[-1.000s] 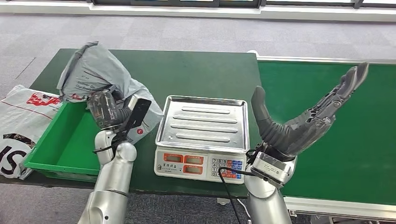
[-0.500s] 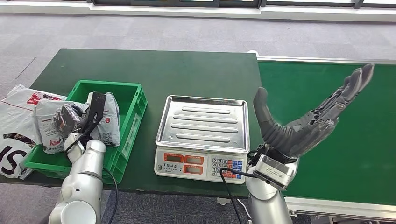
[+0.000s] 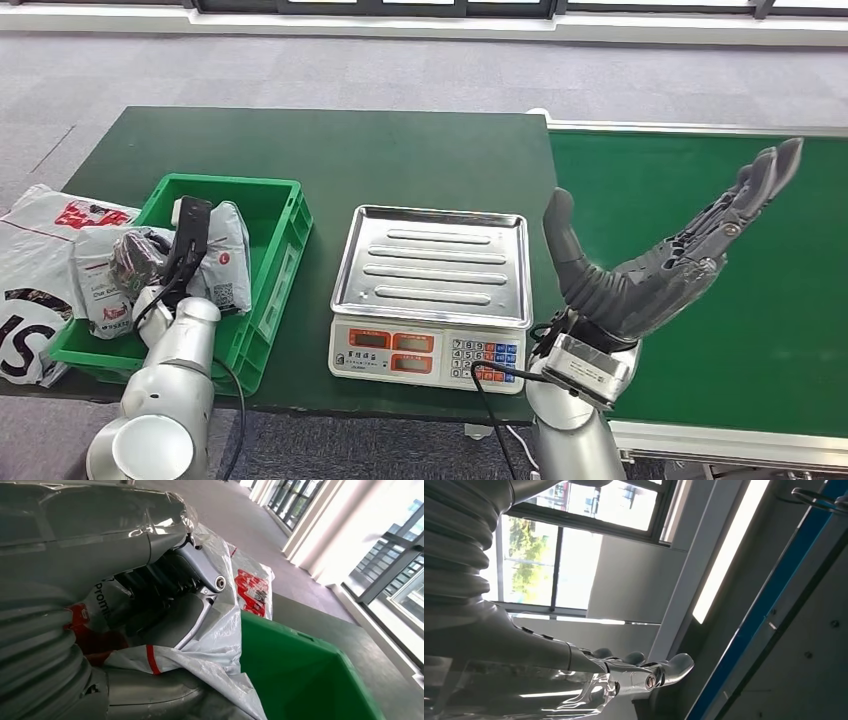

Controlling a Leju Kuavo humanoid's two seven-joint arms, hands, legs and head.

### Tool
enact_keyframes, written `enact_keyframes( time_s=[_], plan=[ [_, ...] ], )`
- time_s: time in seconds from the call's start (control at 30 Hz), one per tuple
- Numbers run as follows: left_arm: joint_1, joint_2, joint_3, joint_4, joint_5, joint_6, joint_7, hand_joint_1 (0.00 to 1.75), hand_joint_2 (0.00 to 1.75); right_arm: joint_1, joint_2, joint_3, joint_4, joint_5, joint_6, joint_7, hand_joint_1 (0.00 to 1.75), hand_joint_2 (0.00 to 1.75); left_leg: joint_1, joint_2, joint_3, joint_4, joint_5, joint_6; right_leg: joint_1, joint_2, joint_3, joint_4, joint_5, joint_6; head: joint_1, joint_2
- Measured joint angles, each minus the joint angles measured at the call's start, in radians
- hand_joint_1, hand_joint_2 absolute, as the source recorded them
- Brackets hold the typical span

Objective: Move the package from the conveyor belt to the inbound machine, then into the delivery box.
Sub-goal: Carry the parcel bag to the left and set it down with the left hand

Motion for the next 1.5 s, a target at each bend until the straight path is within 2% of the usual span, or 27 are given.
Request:
enact_keyframes(
  time_s=[0.07, 0.2, 0.37, 0.7, 1.3, 1.4, 1.5],
  plan=[
    [-0.007, 0.008, 0.029, 0.02, -0.007, 0.0, 0.004, 0.0, 1.75, 0.003, -0.001, 0.001, -0.002, 0.002, 0.0, 0.0, 0.0, 1.75, 0.0, 0.002, 0.002, -0.001, -0.001, -0.001, 0.0, 0.001, 0.001, 0.0, 0.0, 0.0, 0.0, 0.0],
    [-0.02, 0.019, 0.071, 0.052, 0.005, 0.0, -0.022, 0.0, 0.0, 0.004, -0.001, 0.002, -0.006, 0.005, 0.0, 0.0, 0.0, 1.75, -0.001, 0.004, 0.006, -0.002, -0.002, -0.002, 0.0, 0.004, 0.004, 0.0, -0.001, -0.001, 0.0, 0.0],
    [-0.036, 0.02, 0.132, 0.056, 0.09, 0.0, -0.145, 0.0, 0.0, 0.004, -0.002, 0.002, -0.007, 0.006, 0.0, 0.0, 0.0, 1.75, -0.001, 0.004, 0.008, -0.003, -0.002, -0.002, 0.0, 0.004, 0.005, 0.0, -0.001, -0.002, 0.0, 0.0],
    [-0.056, 0.019, 0.222, 0.051, 0.146, 0.0, -0.249, 0.0, 0.0, 0.006, -0.002, 0.0, -0.013, 0.005, 0.0, 0.0, 0.0, 1.75, -0.001, 0.006, 0.009, -0.003, -0.002, -0.002, -0.001, 0.006, 0.005, 0.0, -0.001, -0.002, 0.0, 0.0],
    [-0.072, -0.004, 0.263, 0.034, 0.244, 0.0, -0.421, 0.0, 0.0, 0.009, -0.002, -0.02, -0.013, 0.001, 0.0, 0.0, 0.0, 1.75, -0.001, 0.006, 0.009, -0.003, -0.002, -0.002, 0.0, 0.006, 0.005, 0.0, -0.002, -0.002, 0.0, 0.0],
    [-0.073, -0.01, 0.263, 0.03, 0.301, -0.001, -0.479, 0.0, 0.0, 0.009, -0.002, -0.022, -0.013, 0.002, 0.0, 0.0, 0.0, 1.75, -0.001, 0.006, 0.009, -0.003, -0.003, -0.002, 0.0, 0.006, 0.005, 0.0, -0.002, -0.002, 0.0, 0.0],
    [-0.052, -0.027, 0.227, -0.012, 0.508, -0.028, -0.564, 0.0, 1.31, 0.01, -0.002, -0.025, -0.013, 0.002, 0.0, 0.0, 0.0, 1.75, -0.001, 0.006, 0.009, -0.003, -0.003, -0.002, -0.001, 0.006, 0.005, 0.0, -0.002, -0.002, 0.0, 0.0]
  ],
)
